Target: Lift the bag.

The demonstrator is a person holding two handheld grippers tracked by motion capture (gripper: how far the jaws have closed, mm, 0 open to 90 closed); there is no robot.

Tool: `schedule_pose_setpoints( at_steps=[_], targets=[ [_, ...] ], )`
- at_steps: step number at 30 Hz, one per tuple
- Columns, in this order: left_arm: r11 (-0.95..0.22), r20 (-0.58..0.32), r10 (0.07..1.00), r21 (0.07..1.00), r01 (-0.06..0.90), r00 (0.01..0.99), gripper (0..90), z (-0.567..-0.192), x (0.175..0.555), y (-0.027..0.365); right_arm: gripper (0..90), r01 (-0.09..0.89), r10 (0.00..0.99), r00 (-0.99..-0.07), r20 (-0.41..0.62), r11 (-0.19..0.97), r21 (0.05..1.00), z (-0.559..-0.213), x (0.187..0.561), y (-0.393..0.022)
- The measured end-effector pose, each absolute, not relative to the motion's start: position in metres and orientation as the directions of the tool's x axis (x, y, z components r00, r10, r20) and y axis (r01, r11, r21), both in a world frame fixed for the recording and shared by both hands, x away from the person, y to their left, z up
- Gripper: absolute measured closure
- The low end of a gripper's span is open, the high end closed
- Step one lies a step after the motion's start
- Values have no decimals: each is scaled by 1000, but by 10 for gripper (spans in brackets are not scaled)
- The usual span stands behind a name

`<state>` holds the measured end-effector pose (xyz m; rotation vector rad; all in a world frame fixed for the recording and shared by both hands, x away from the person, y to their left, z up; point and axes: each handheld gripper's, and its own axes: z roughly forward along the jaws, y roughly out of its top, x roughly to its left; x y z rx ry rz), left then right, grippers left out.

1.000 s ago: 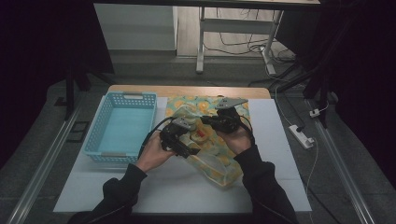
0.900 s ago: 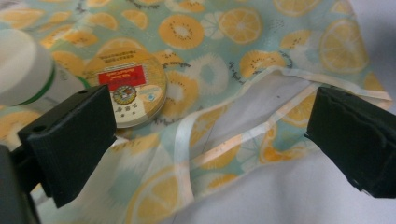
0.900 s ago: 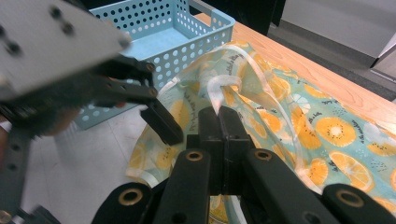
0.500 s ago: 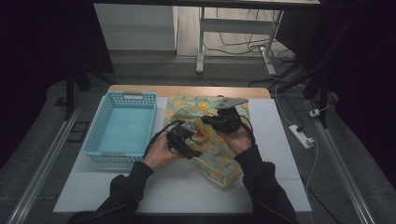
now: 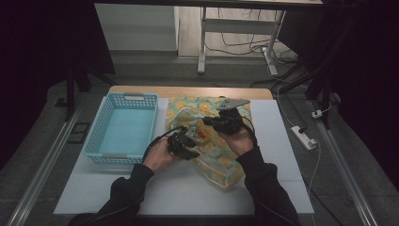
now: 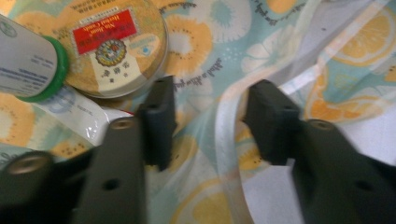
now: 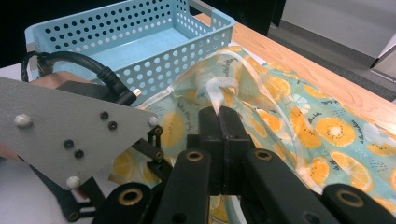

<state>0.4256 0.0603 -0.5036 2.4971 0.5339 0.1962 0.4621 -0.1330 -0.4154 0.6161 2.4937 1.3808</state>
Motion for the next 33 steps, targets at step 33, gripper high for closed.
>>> schedule_pose_setpoints(
  at_steps=[33],
  targets=[
    [-636,-94,482,646,421,871,889,-465,417,71,900,273,460,-887,34,464,843,-412,464,-138]
  ],
)
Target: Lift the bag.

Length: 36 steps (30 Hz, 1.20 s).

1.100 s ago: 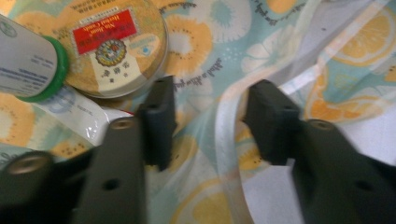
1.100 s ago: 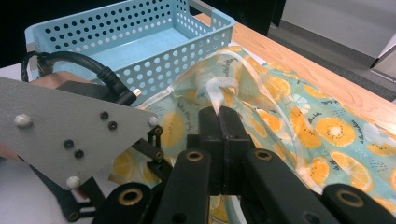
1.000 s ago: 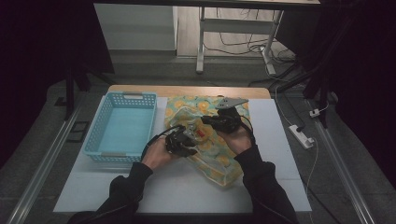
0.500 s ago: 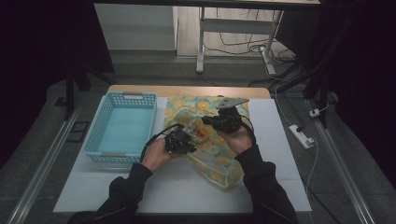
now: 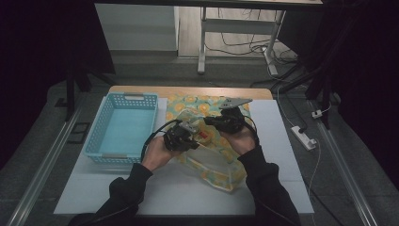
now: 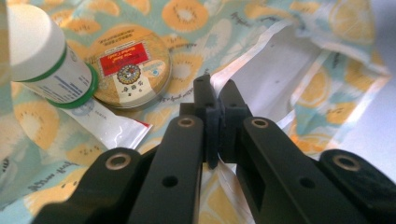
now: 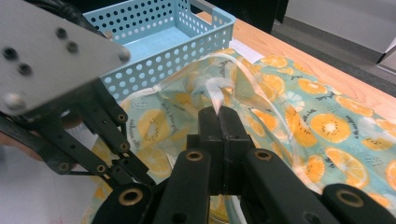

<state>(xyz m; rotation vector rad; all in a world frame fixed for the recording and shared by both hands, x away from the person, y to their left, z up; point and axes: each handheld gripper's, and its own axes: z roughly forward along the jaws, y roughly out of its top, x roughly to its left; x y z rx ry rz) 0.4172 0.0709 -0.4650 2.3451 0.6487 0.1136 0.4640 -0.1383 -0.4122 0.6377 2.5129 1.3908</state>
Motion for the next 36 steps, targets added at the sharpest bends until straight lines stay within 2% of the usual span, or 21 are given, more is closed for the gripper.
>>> schedule_pose_setpoints(
  at_steps=[16,26,36],
  targets=[
    [-576,-191,510,648,498,839,888,-441,418,85,900,288,451,-890,63,452,844,-403,463,-141],
    [-554,-189,531,660,507,826,889,-424,419,95,900,280,437,-897,61,457,844,-394,460,-139],
    [-502,-229,518,699,509,824,889,-404,421,106,900,266,423,-905,50,469,842,-385,458,-134]
  ],
)
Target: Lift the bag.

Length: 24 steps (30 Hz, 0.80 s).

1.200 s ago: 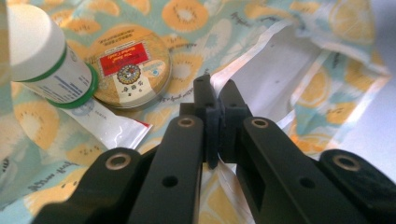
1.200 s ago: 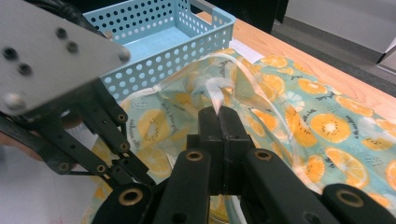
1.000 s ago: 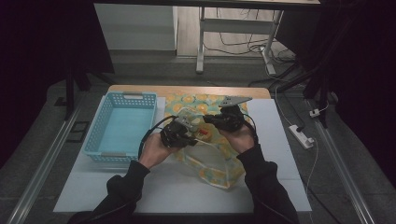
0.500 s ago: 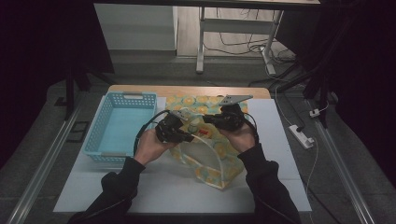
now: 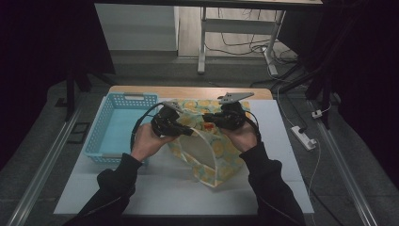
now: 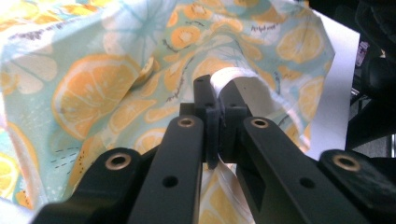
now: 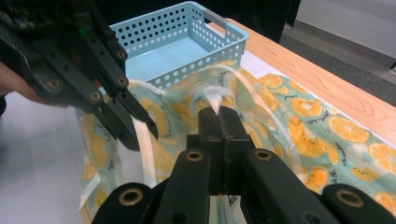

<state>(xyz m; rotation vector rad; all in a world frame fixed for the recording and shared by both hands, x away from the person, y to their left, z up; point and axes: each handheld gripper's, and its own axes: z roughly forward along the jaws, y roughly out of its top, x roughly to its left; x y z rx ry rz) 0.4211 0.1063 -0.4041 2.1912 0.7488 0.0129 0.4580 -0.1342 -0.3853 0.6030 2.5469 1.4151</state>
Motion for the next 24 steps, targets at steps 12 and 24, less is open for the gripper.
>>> schedule_pose_setpoints(
  at_steps=[12,24],
  targets=[
    [-464,-249,508,727,506,824,889,-376,426,118,900,238,409,-912,23,484,842,-364,455,-133],
    [-405,-292,507,750,523,811,889,-345,439,127,900,244,394,-918,36,492,836,-336,460,-128]
  ],
)
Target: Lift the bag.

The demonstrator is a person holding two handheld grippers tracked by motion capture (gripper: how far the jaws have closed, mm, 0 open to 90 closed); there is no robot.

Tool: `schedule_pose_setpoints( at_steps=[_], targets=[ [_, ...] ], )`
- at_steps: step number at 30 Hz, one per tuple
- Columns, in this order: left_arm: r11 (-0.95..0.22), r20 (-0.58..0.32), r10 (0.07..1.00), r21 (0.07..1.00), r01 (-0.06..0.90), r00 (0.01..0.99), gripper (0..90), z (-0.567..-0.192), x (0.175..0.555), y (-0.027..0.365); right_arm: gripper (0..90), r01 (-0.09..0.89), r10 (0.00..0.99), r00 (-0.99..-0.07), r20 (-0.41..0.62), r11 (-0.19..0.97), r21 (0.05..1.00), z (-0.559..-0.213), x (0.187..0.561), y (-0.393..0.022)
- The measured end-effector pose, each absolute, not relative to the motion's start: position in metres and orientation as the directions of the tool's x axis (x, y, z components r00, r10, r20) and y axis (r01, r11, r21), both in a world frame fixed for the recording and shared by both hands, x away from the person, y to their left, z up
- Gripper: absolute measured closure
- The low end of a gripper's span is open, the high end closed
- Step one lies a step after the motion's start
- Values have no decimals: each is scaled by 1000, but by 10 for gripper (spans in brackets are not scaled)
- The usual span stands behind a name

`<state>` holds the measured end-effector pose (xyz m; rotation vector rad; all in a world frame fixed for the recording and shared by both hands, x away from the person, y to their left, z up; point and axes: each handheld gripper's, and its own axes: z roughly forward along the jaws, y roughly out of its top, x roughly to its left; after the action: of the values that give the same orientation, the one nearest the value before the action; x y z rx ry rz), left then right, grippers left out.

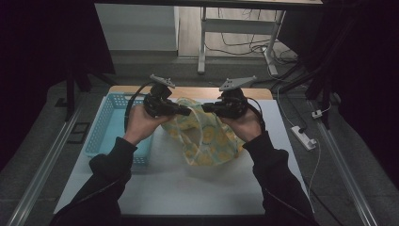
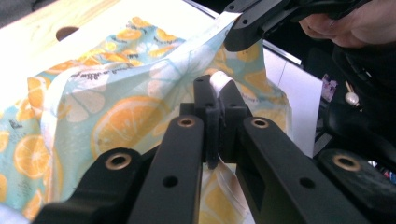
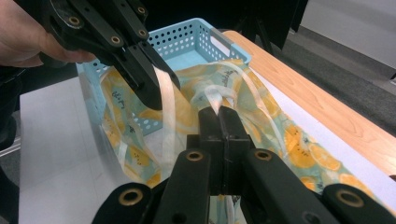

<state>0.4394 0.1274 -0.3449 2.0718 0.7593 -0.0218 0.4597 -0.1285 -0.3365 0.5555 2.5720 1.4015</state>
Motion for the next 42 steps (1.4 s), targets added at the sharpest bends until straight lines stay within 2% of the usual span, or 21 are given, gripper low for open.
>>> schedule_pose_setpoints(
  at_steps=[18,42],
  targets=[
    [-359,-272,510,794,490,816,889,-290,452,129,900,230,394,-918,39,449,864,-285,468,-131],
    [-301,-200,534,863,406,821,889,-224,451,126,900,124,434,-897,-88,437,891,-217,457,-137]
  ],
)
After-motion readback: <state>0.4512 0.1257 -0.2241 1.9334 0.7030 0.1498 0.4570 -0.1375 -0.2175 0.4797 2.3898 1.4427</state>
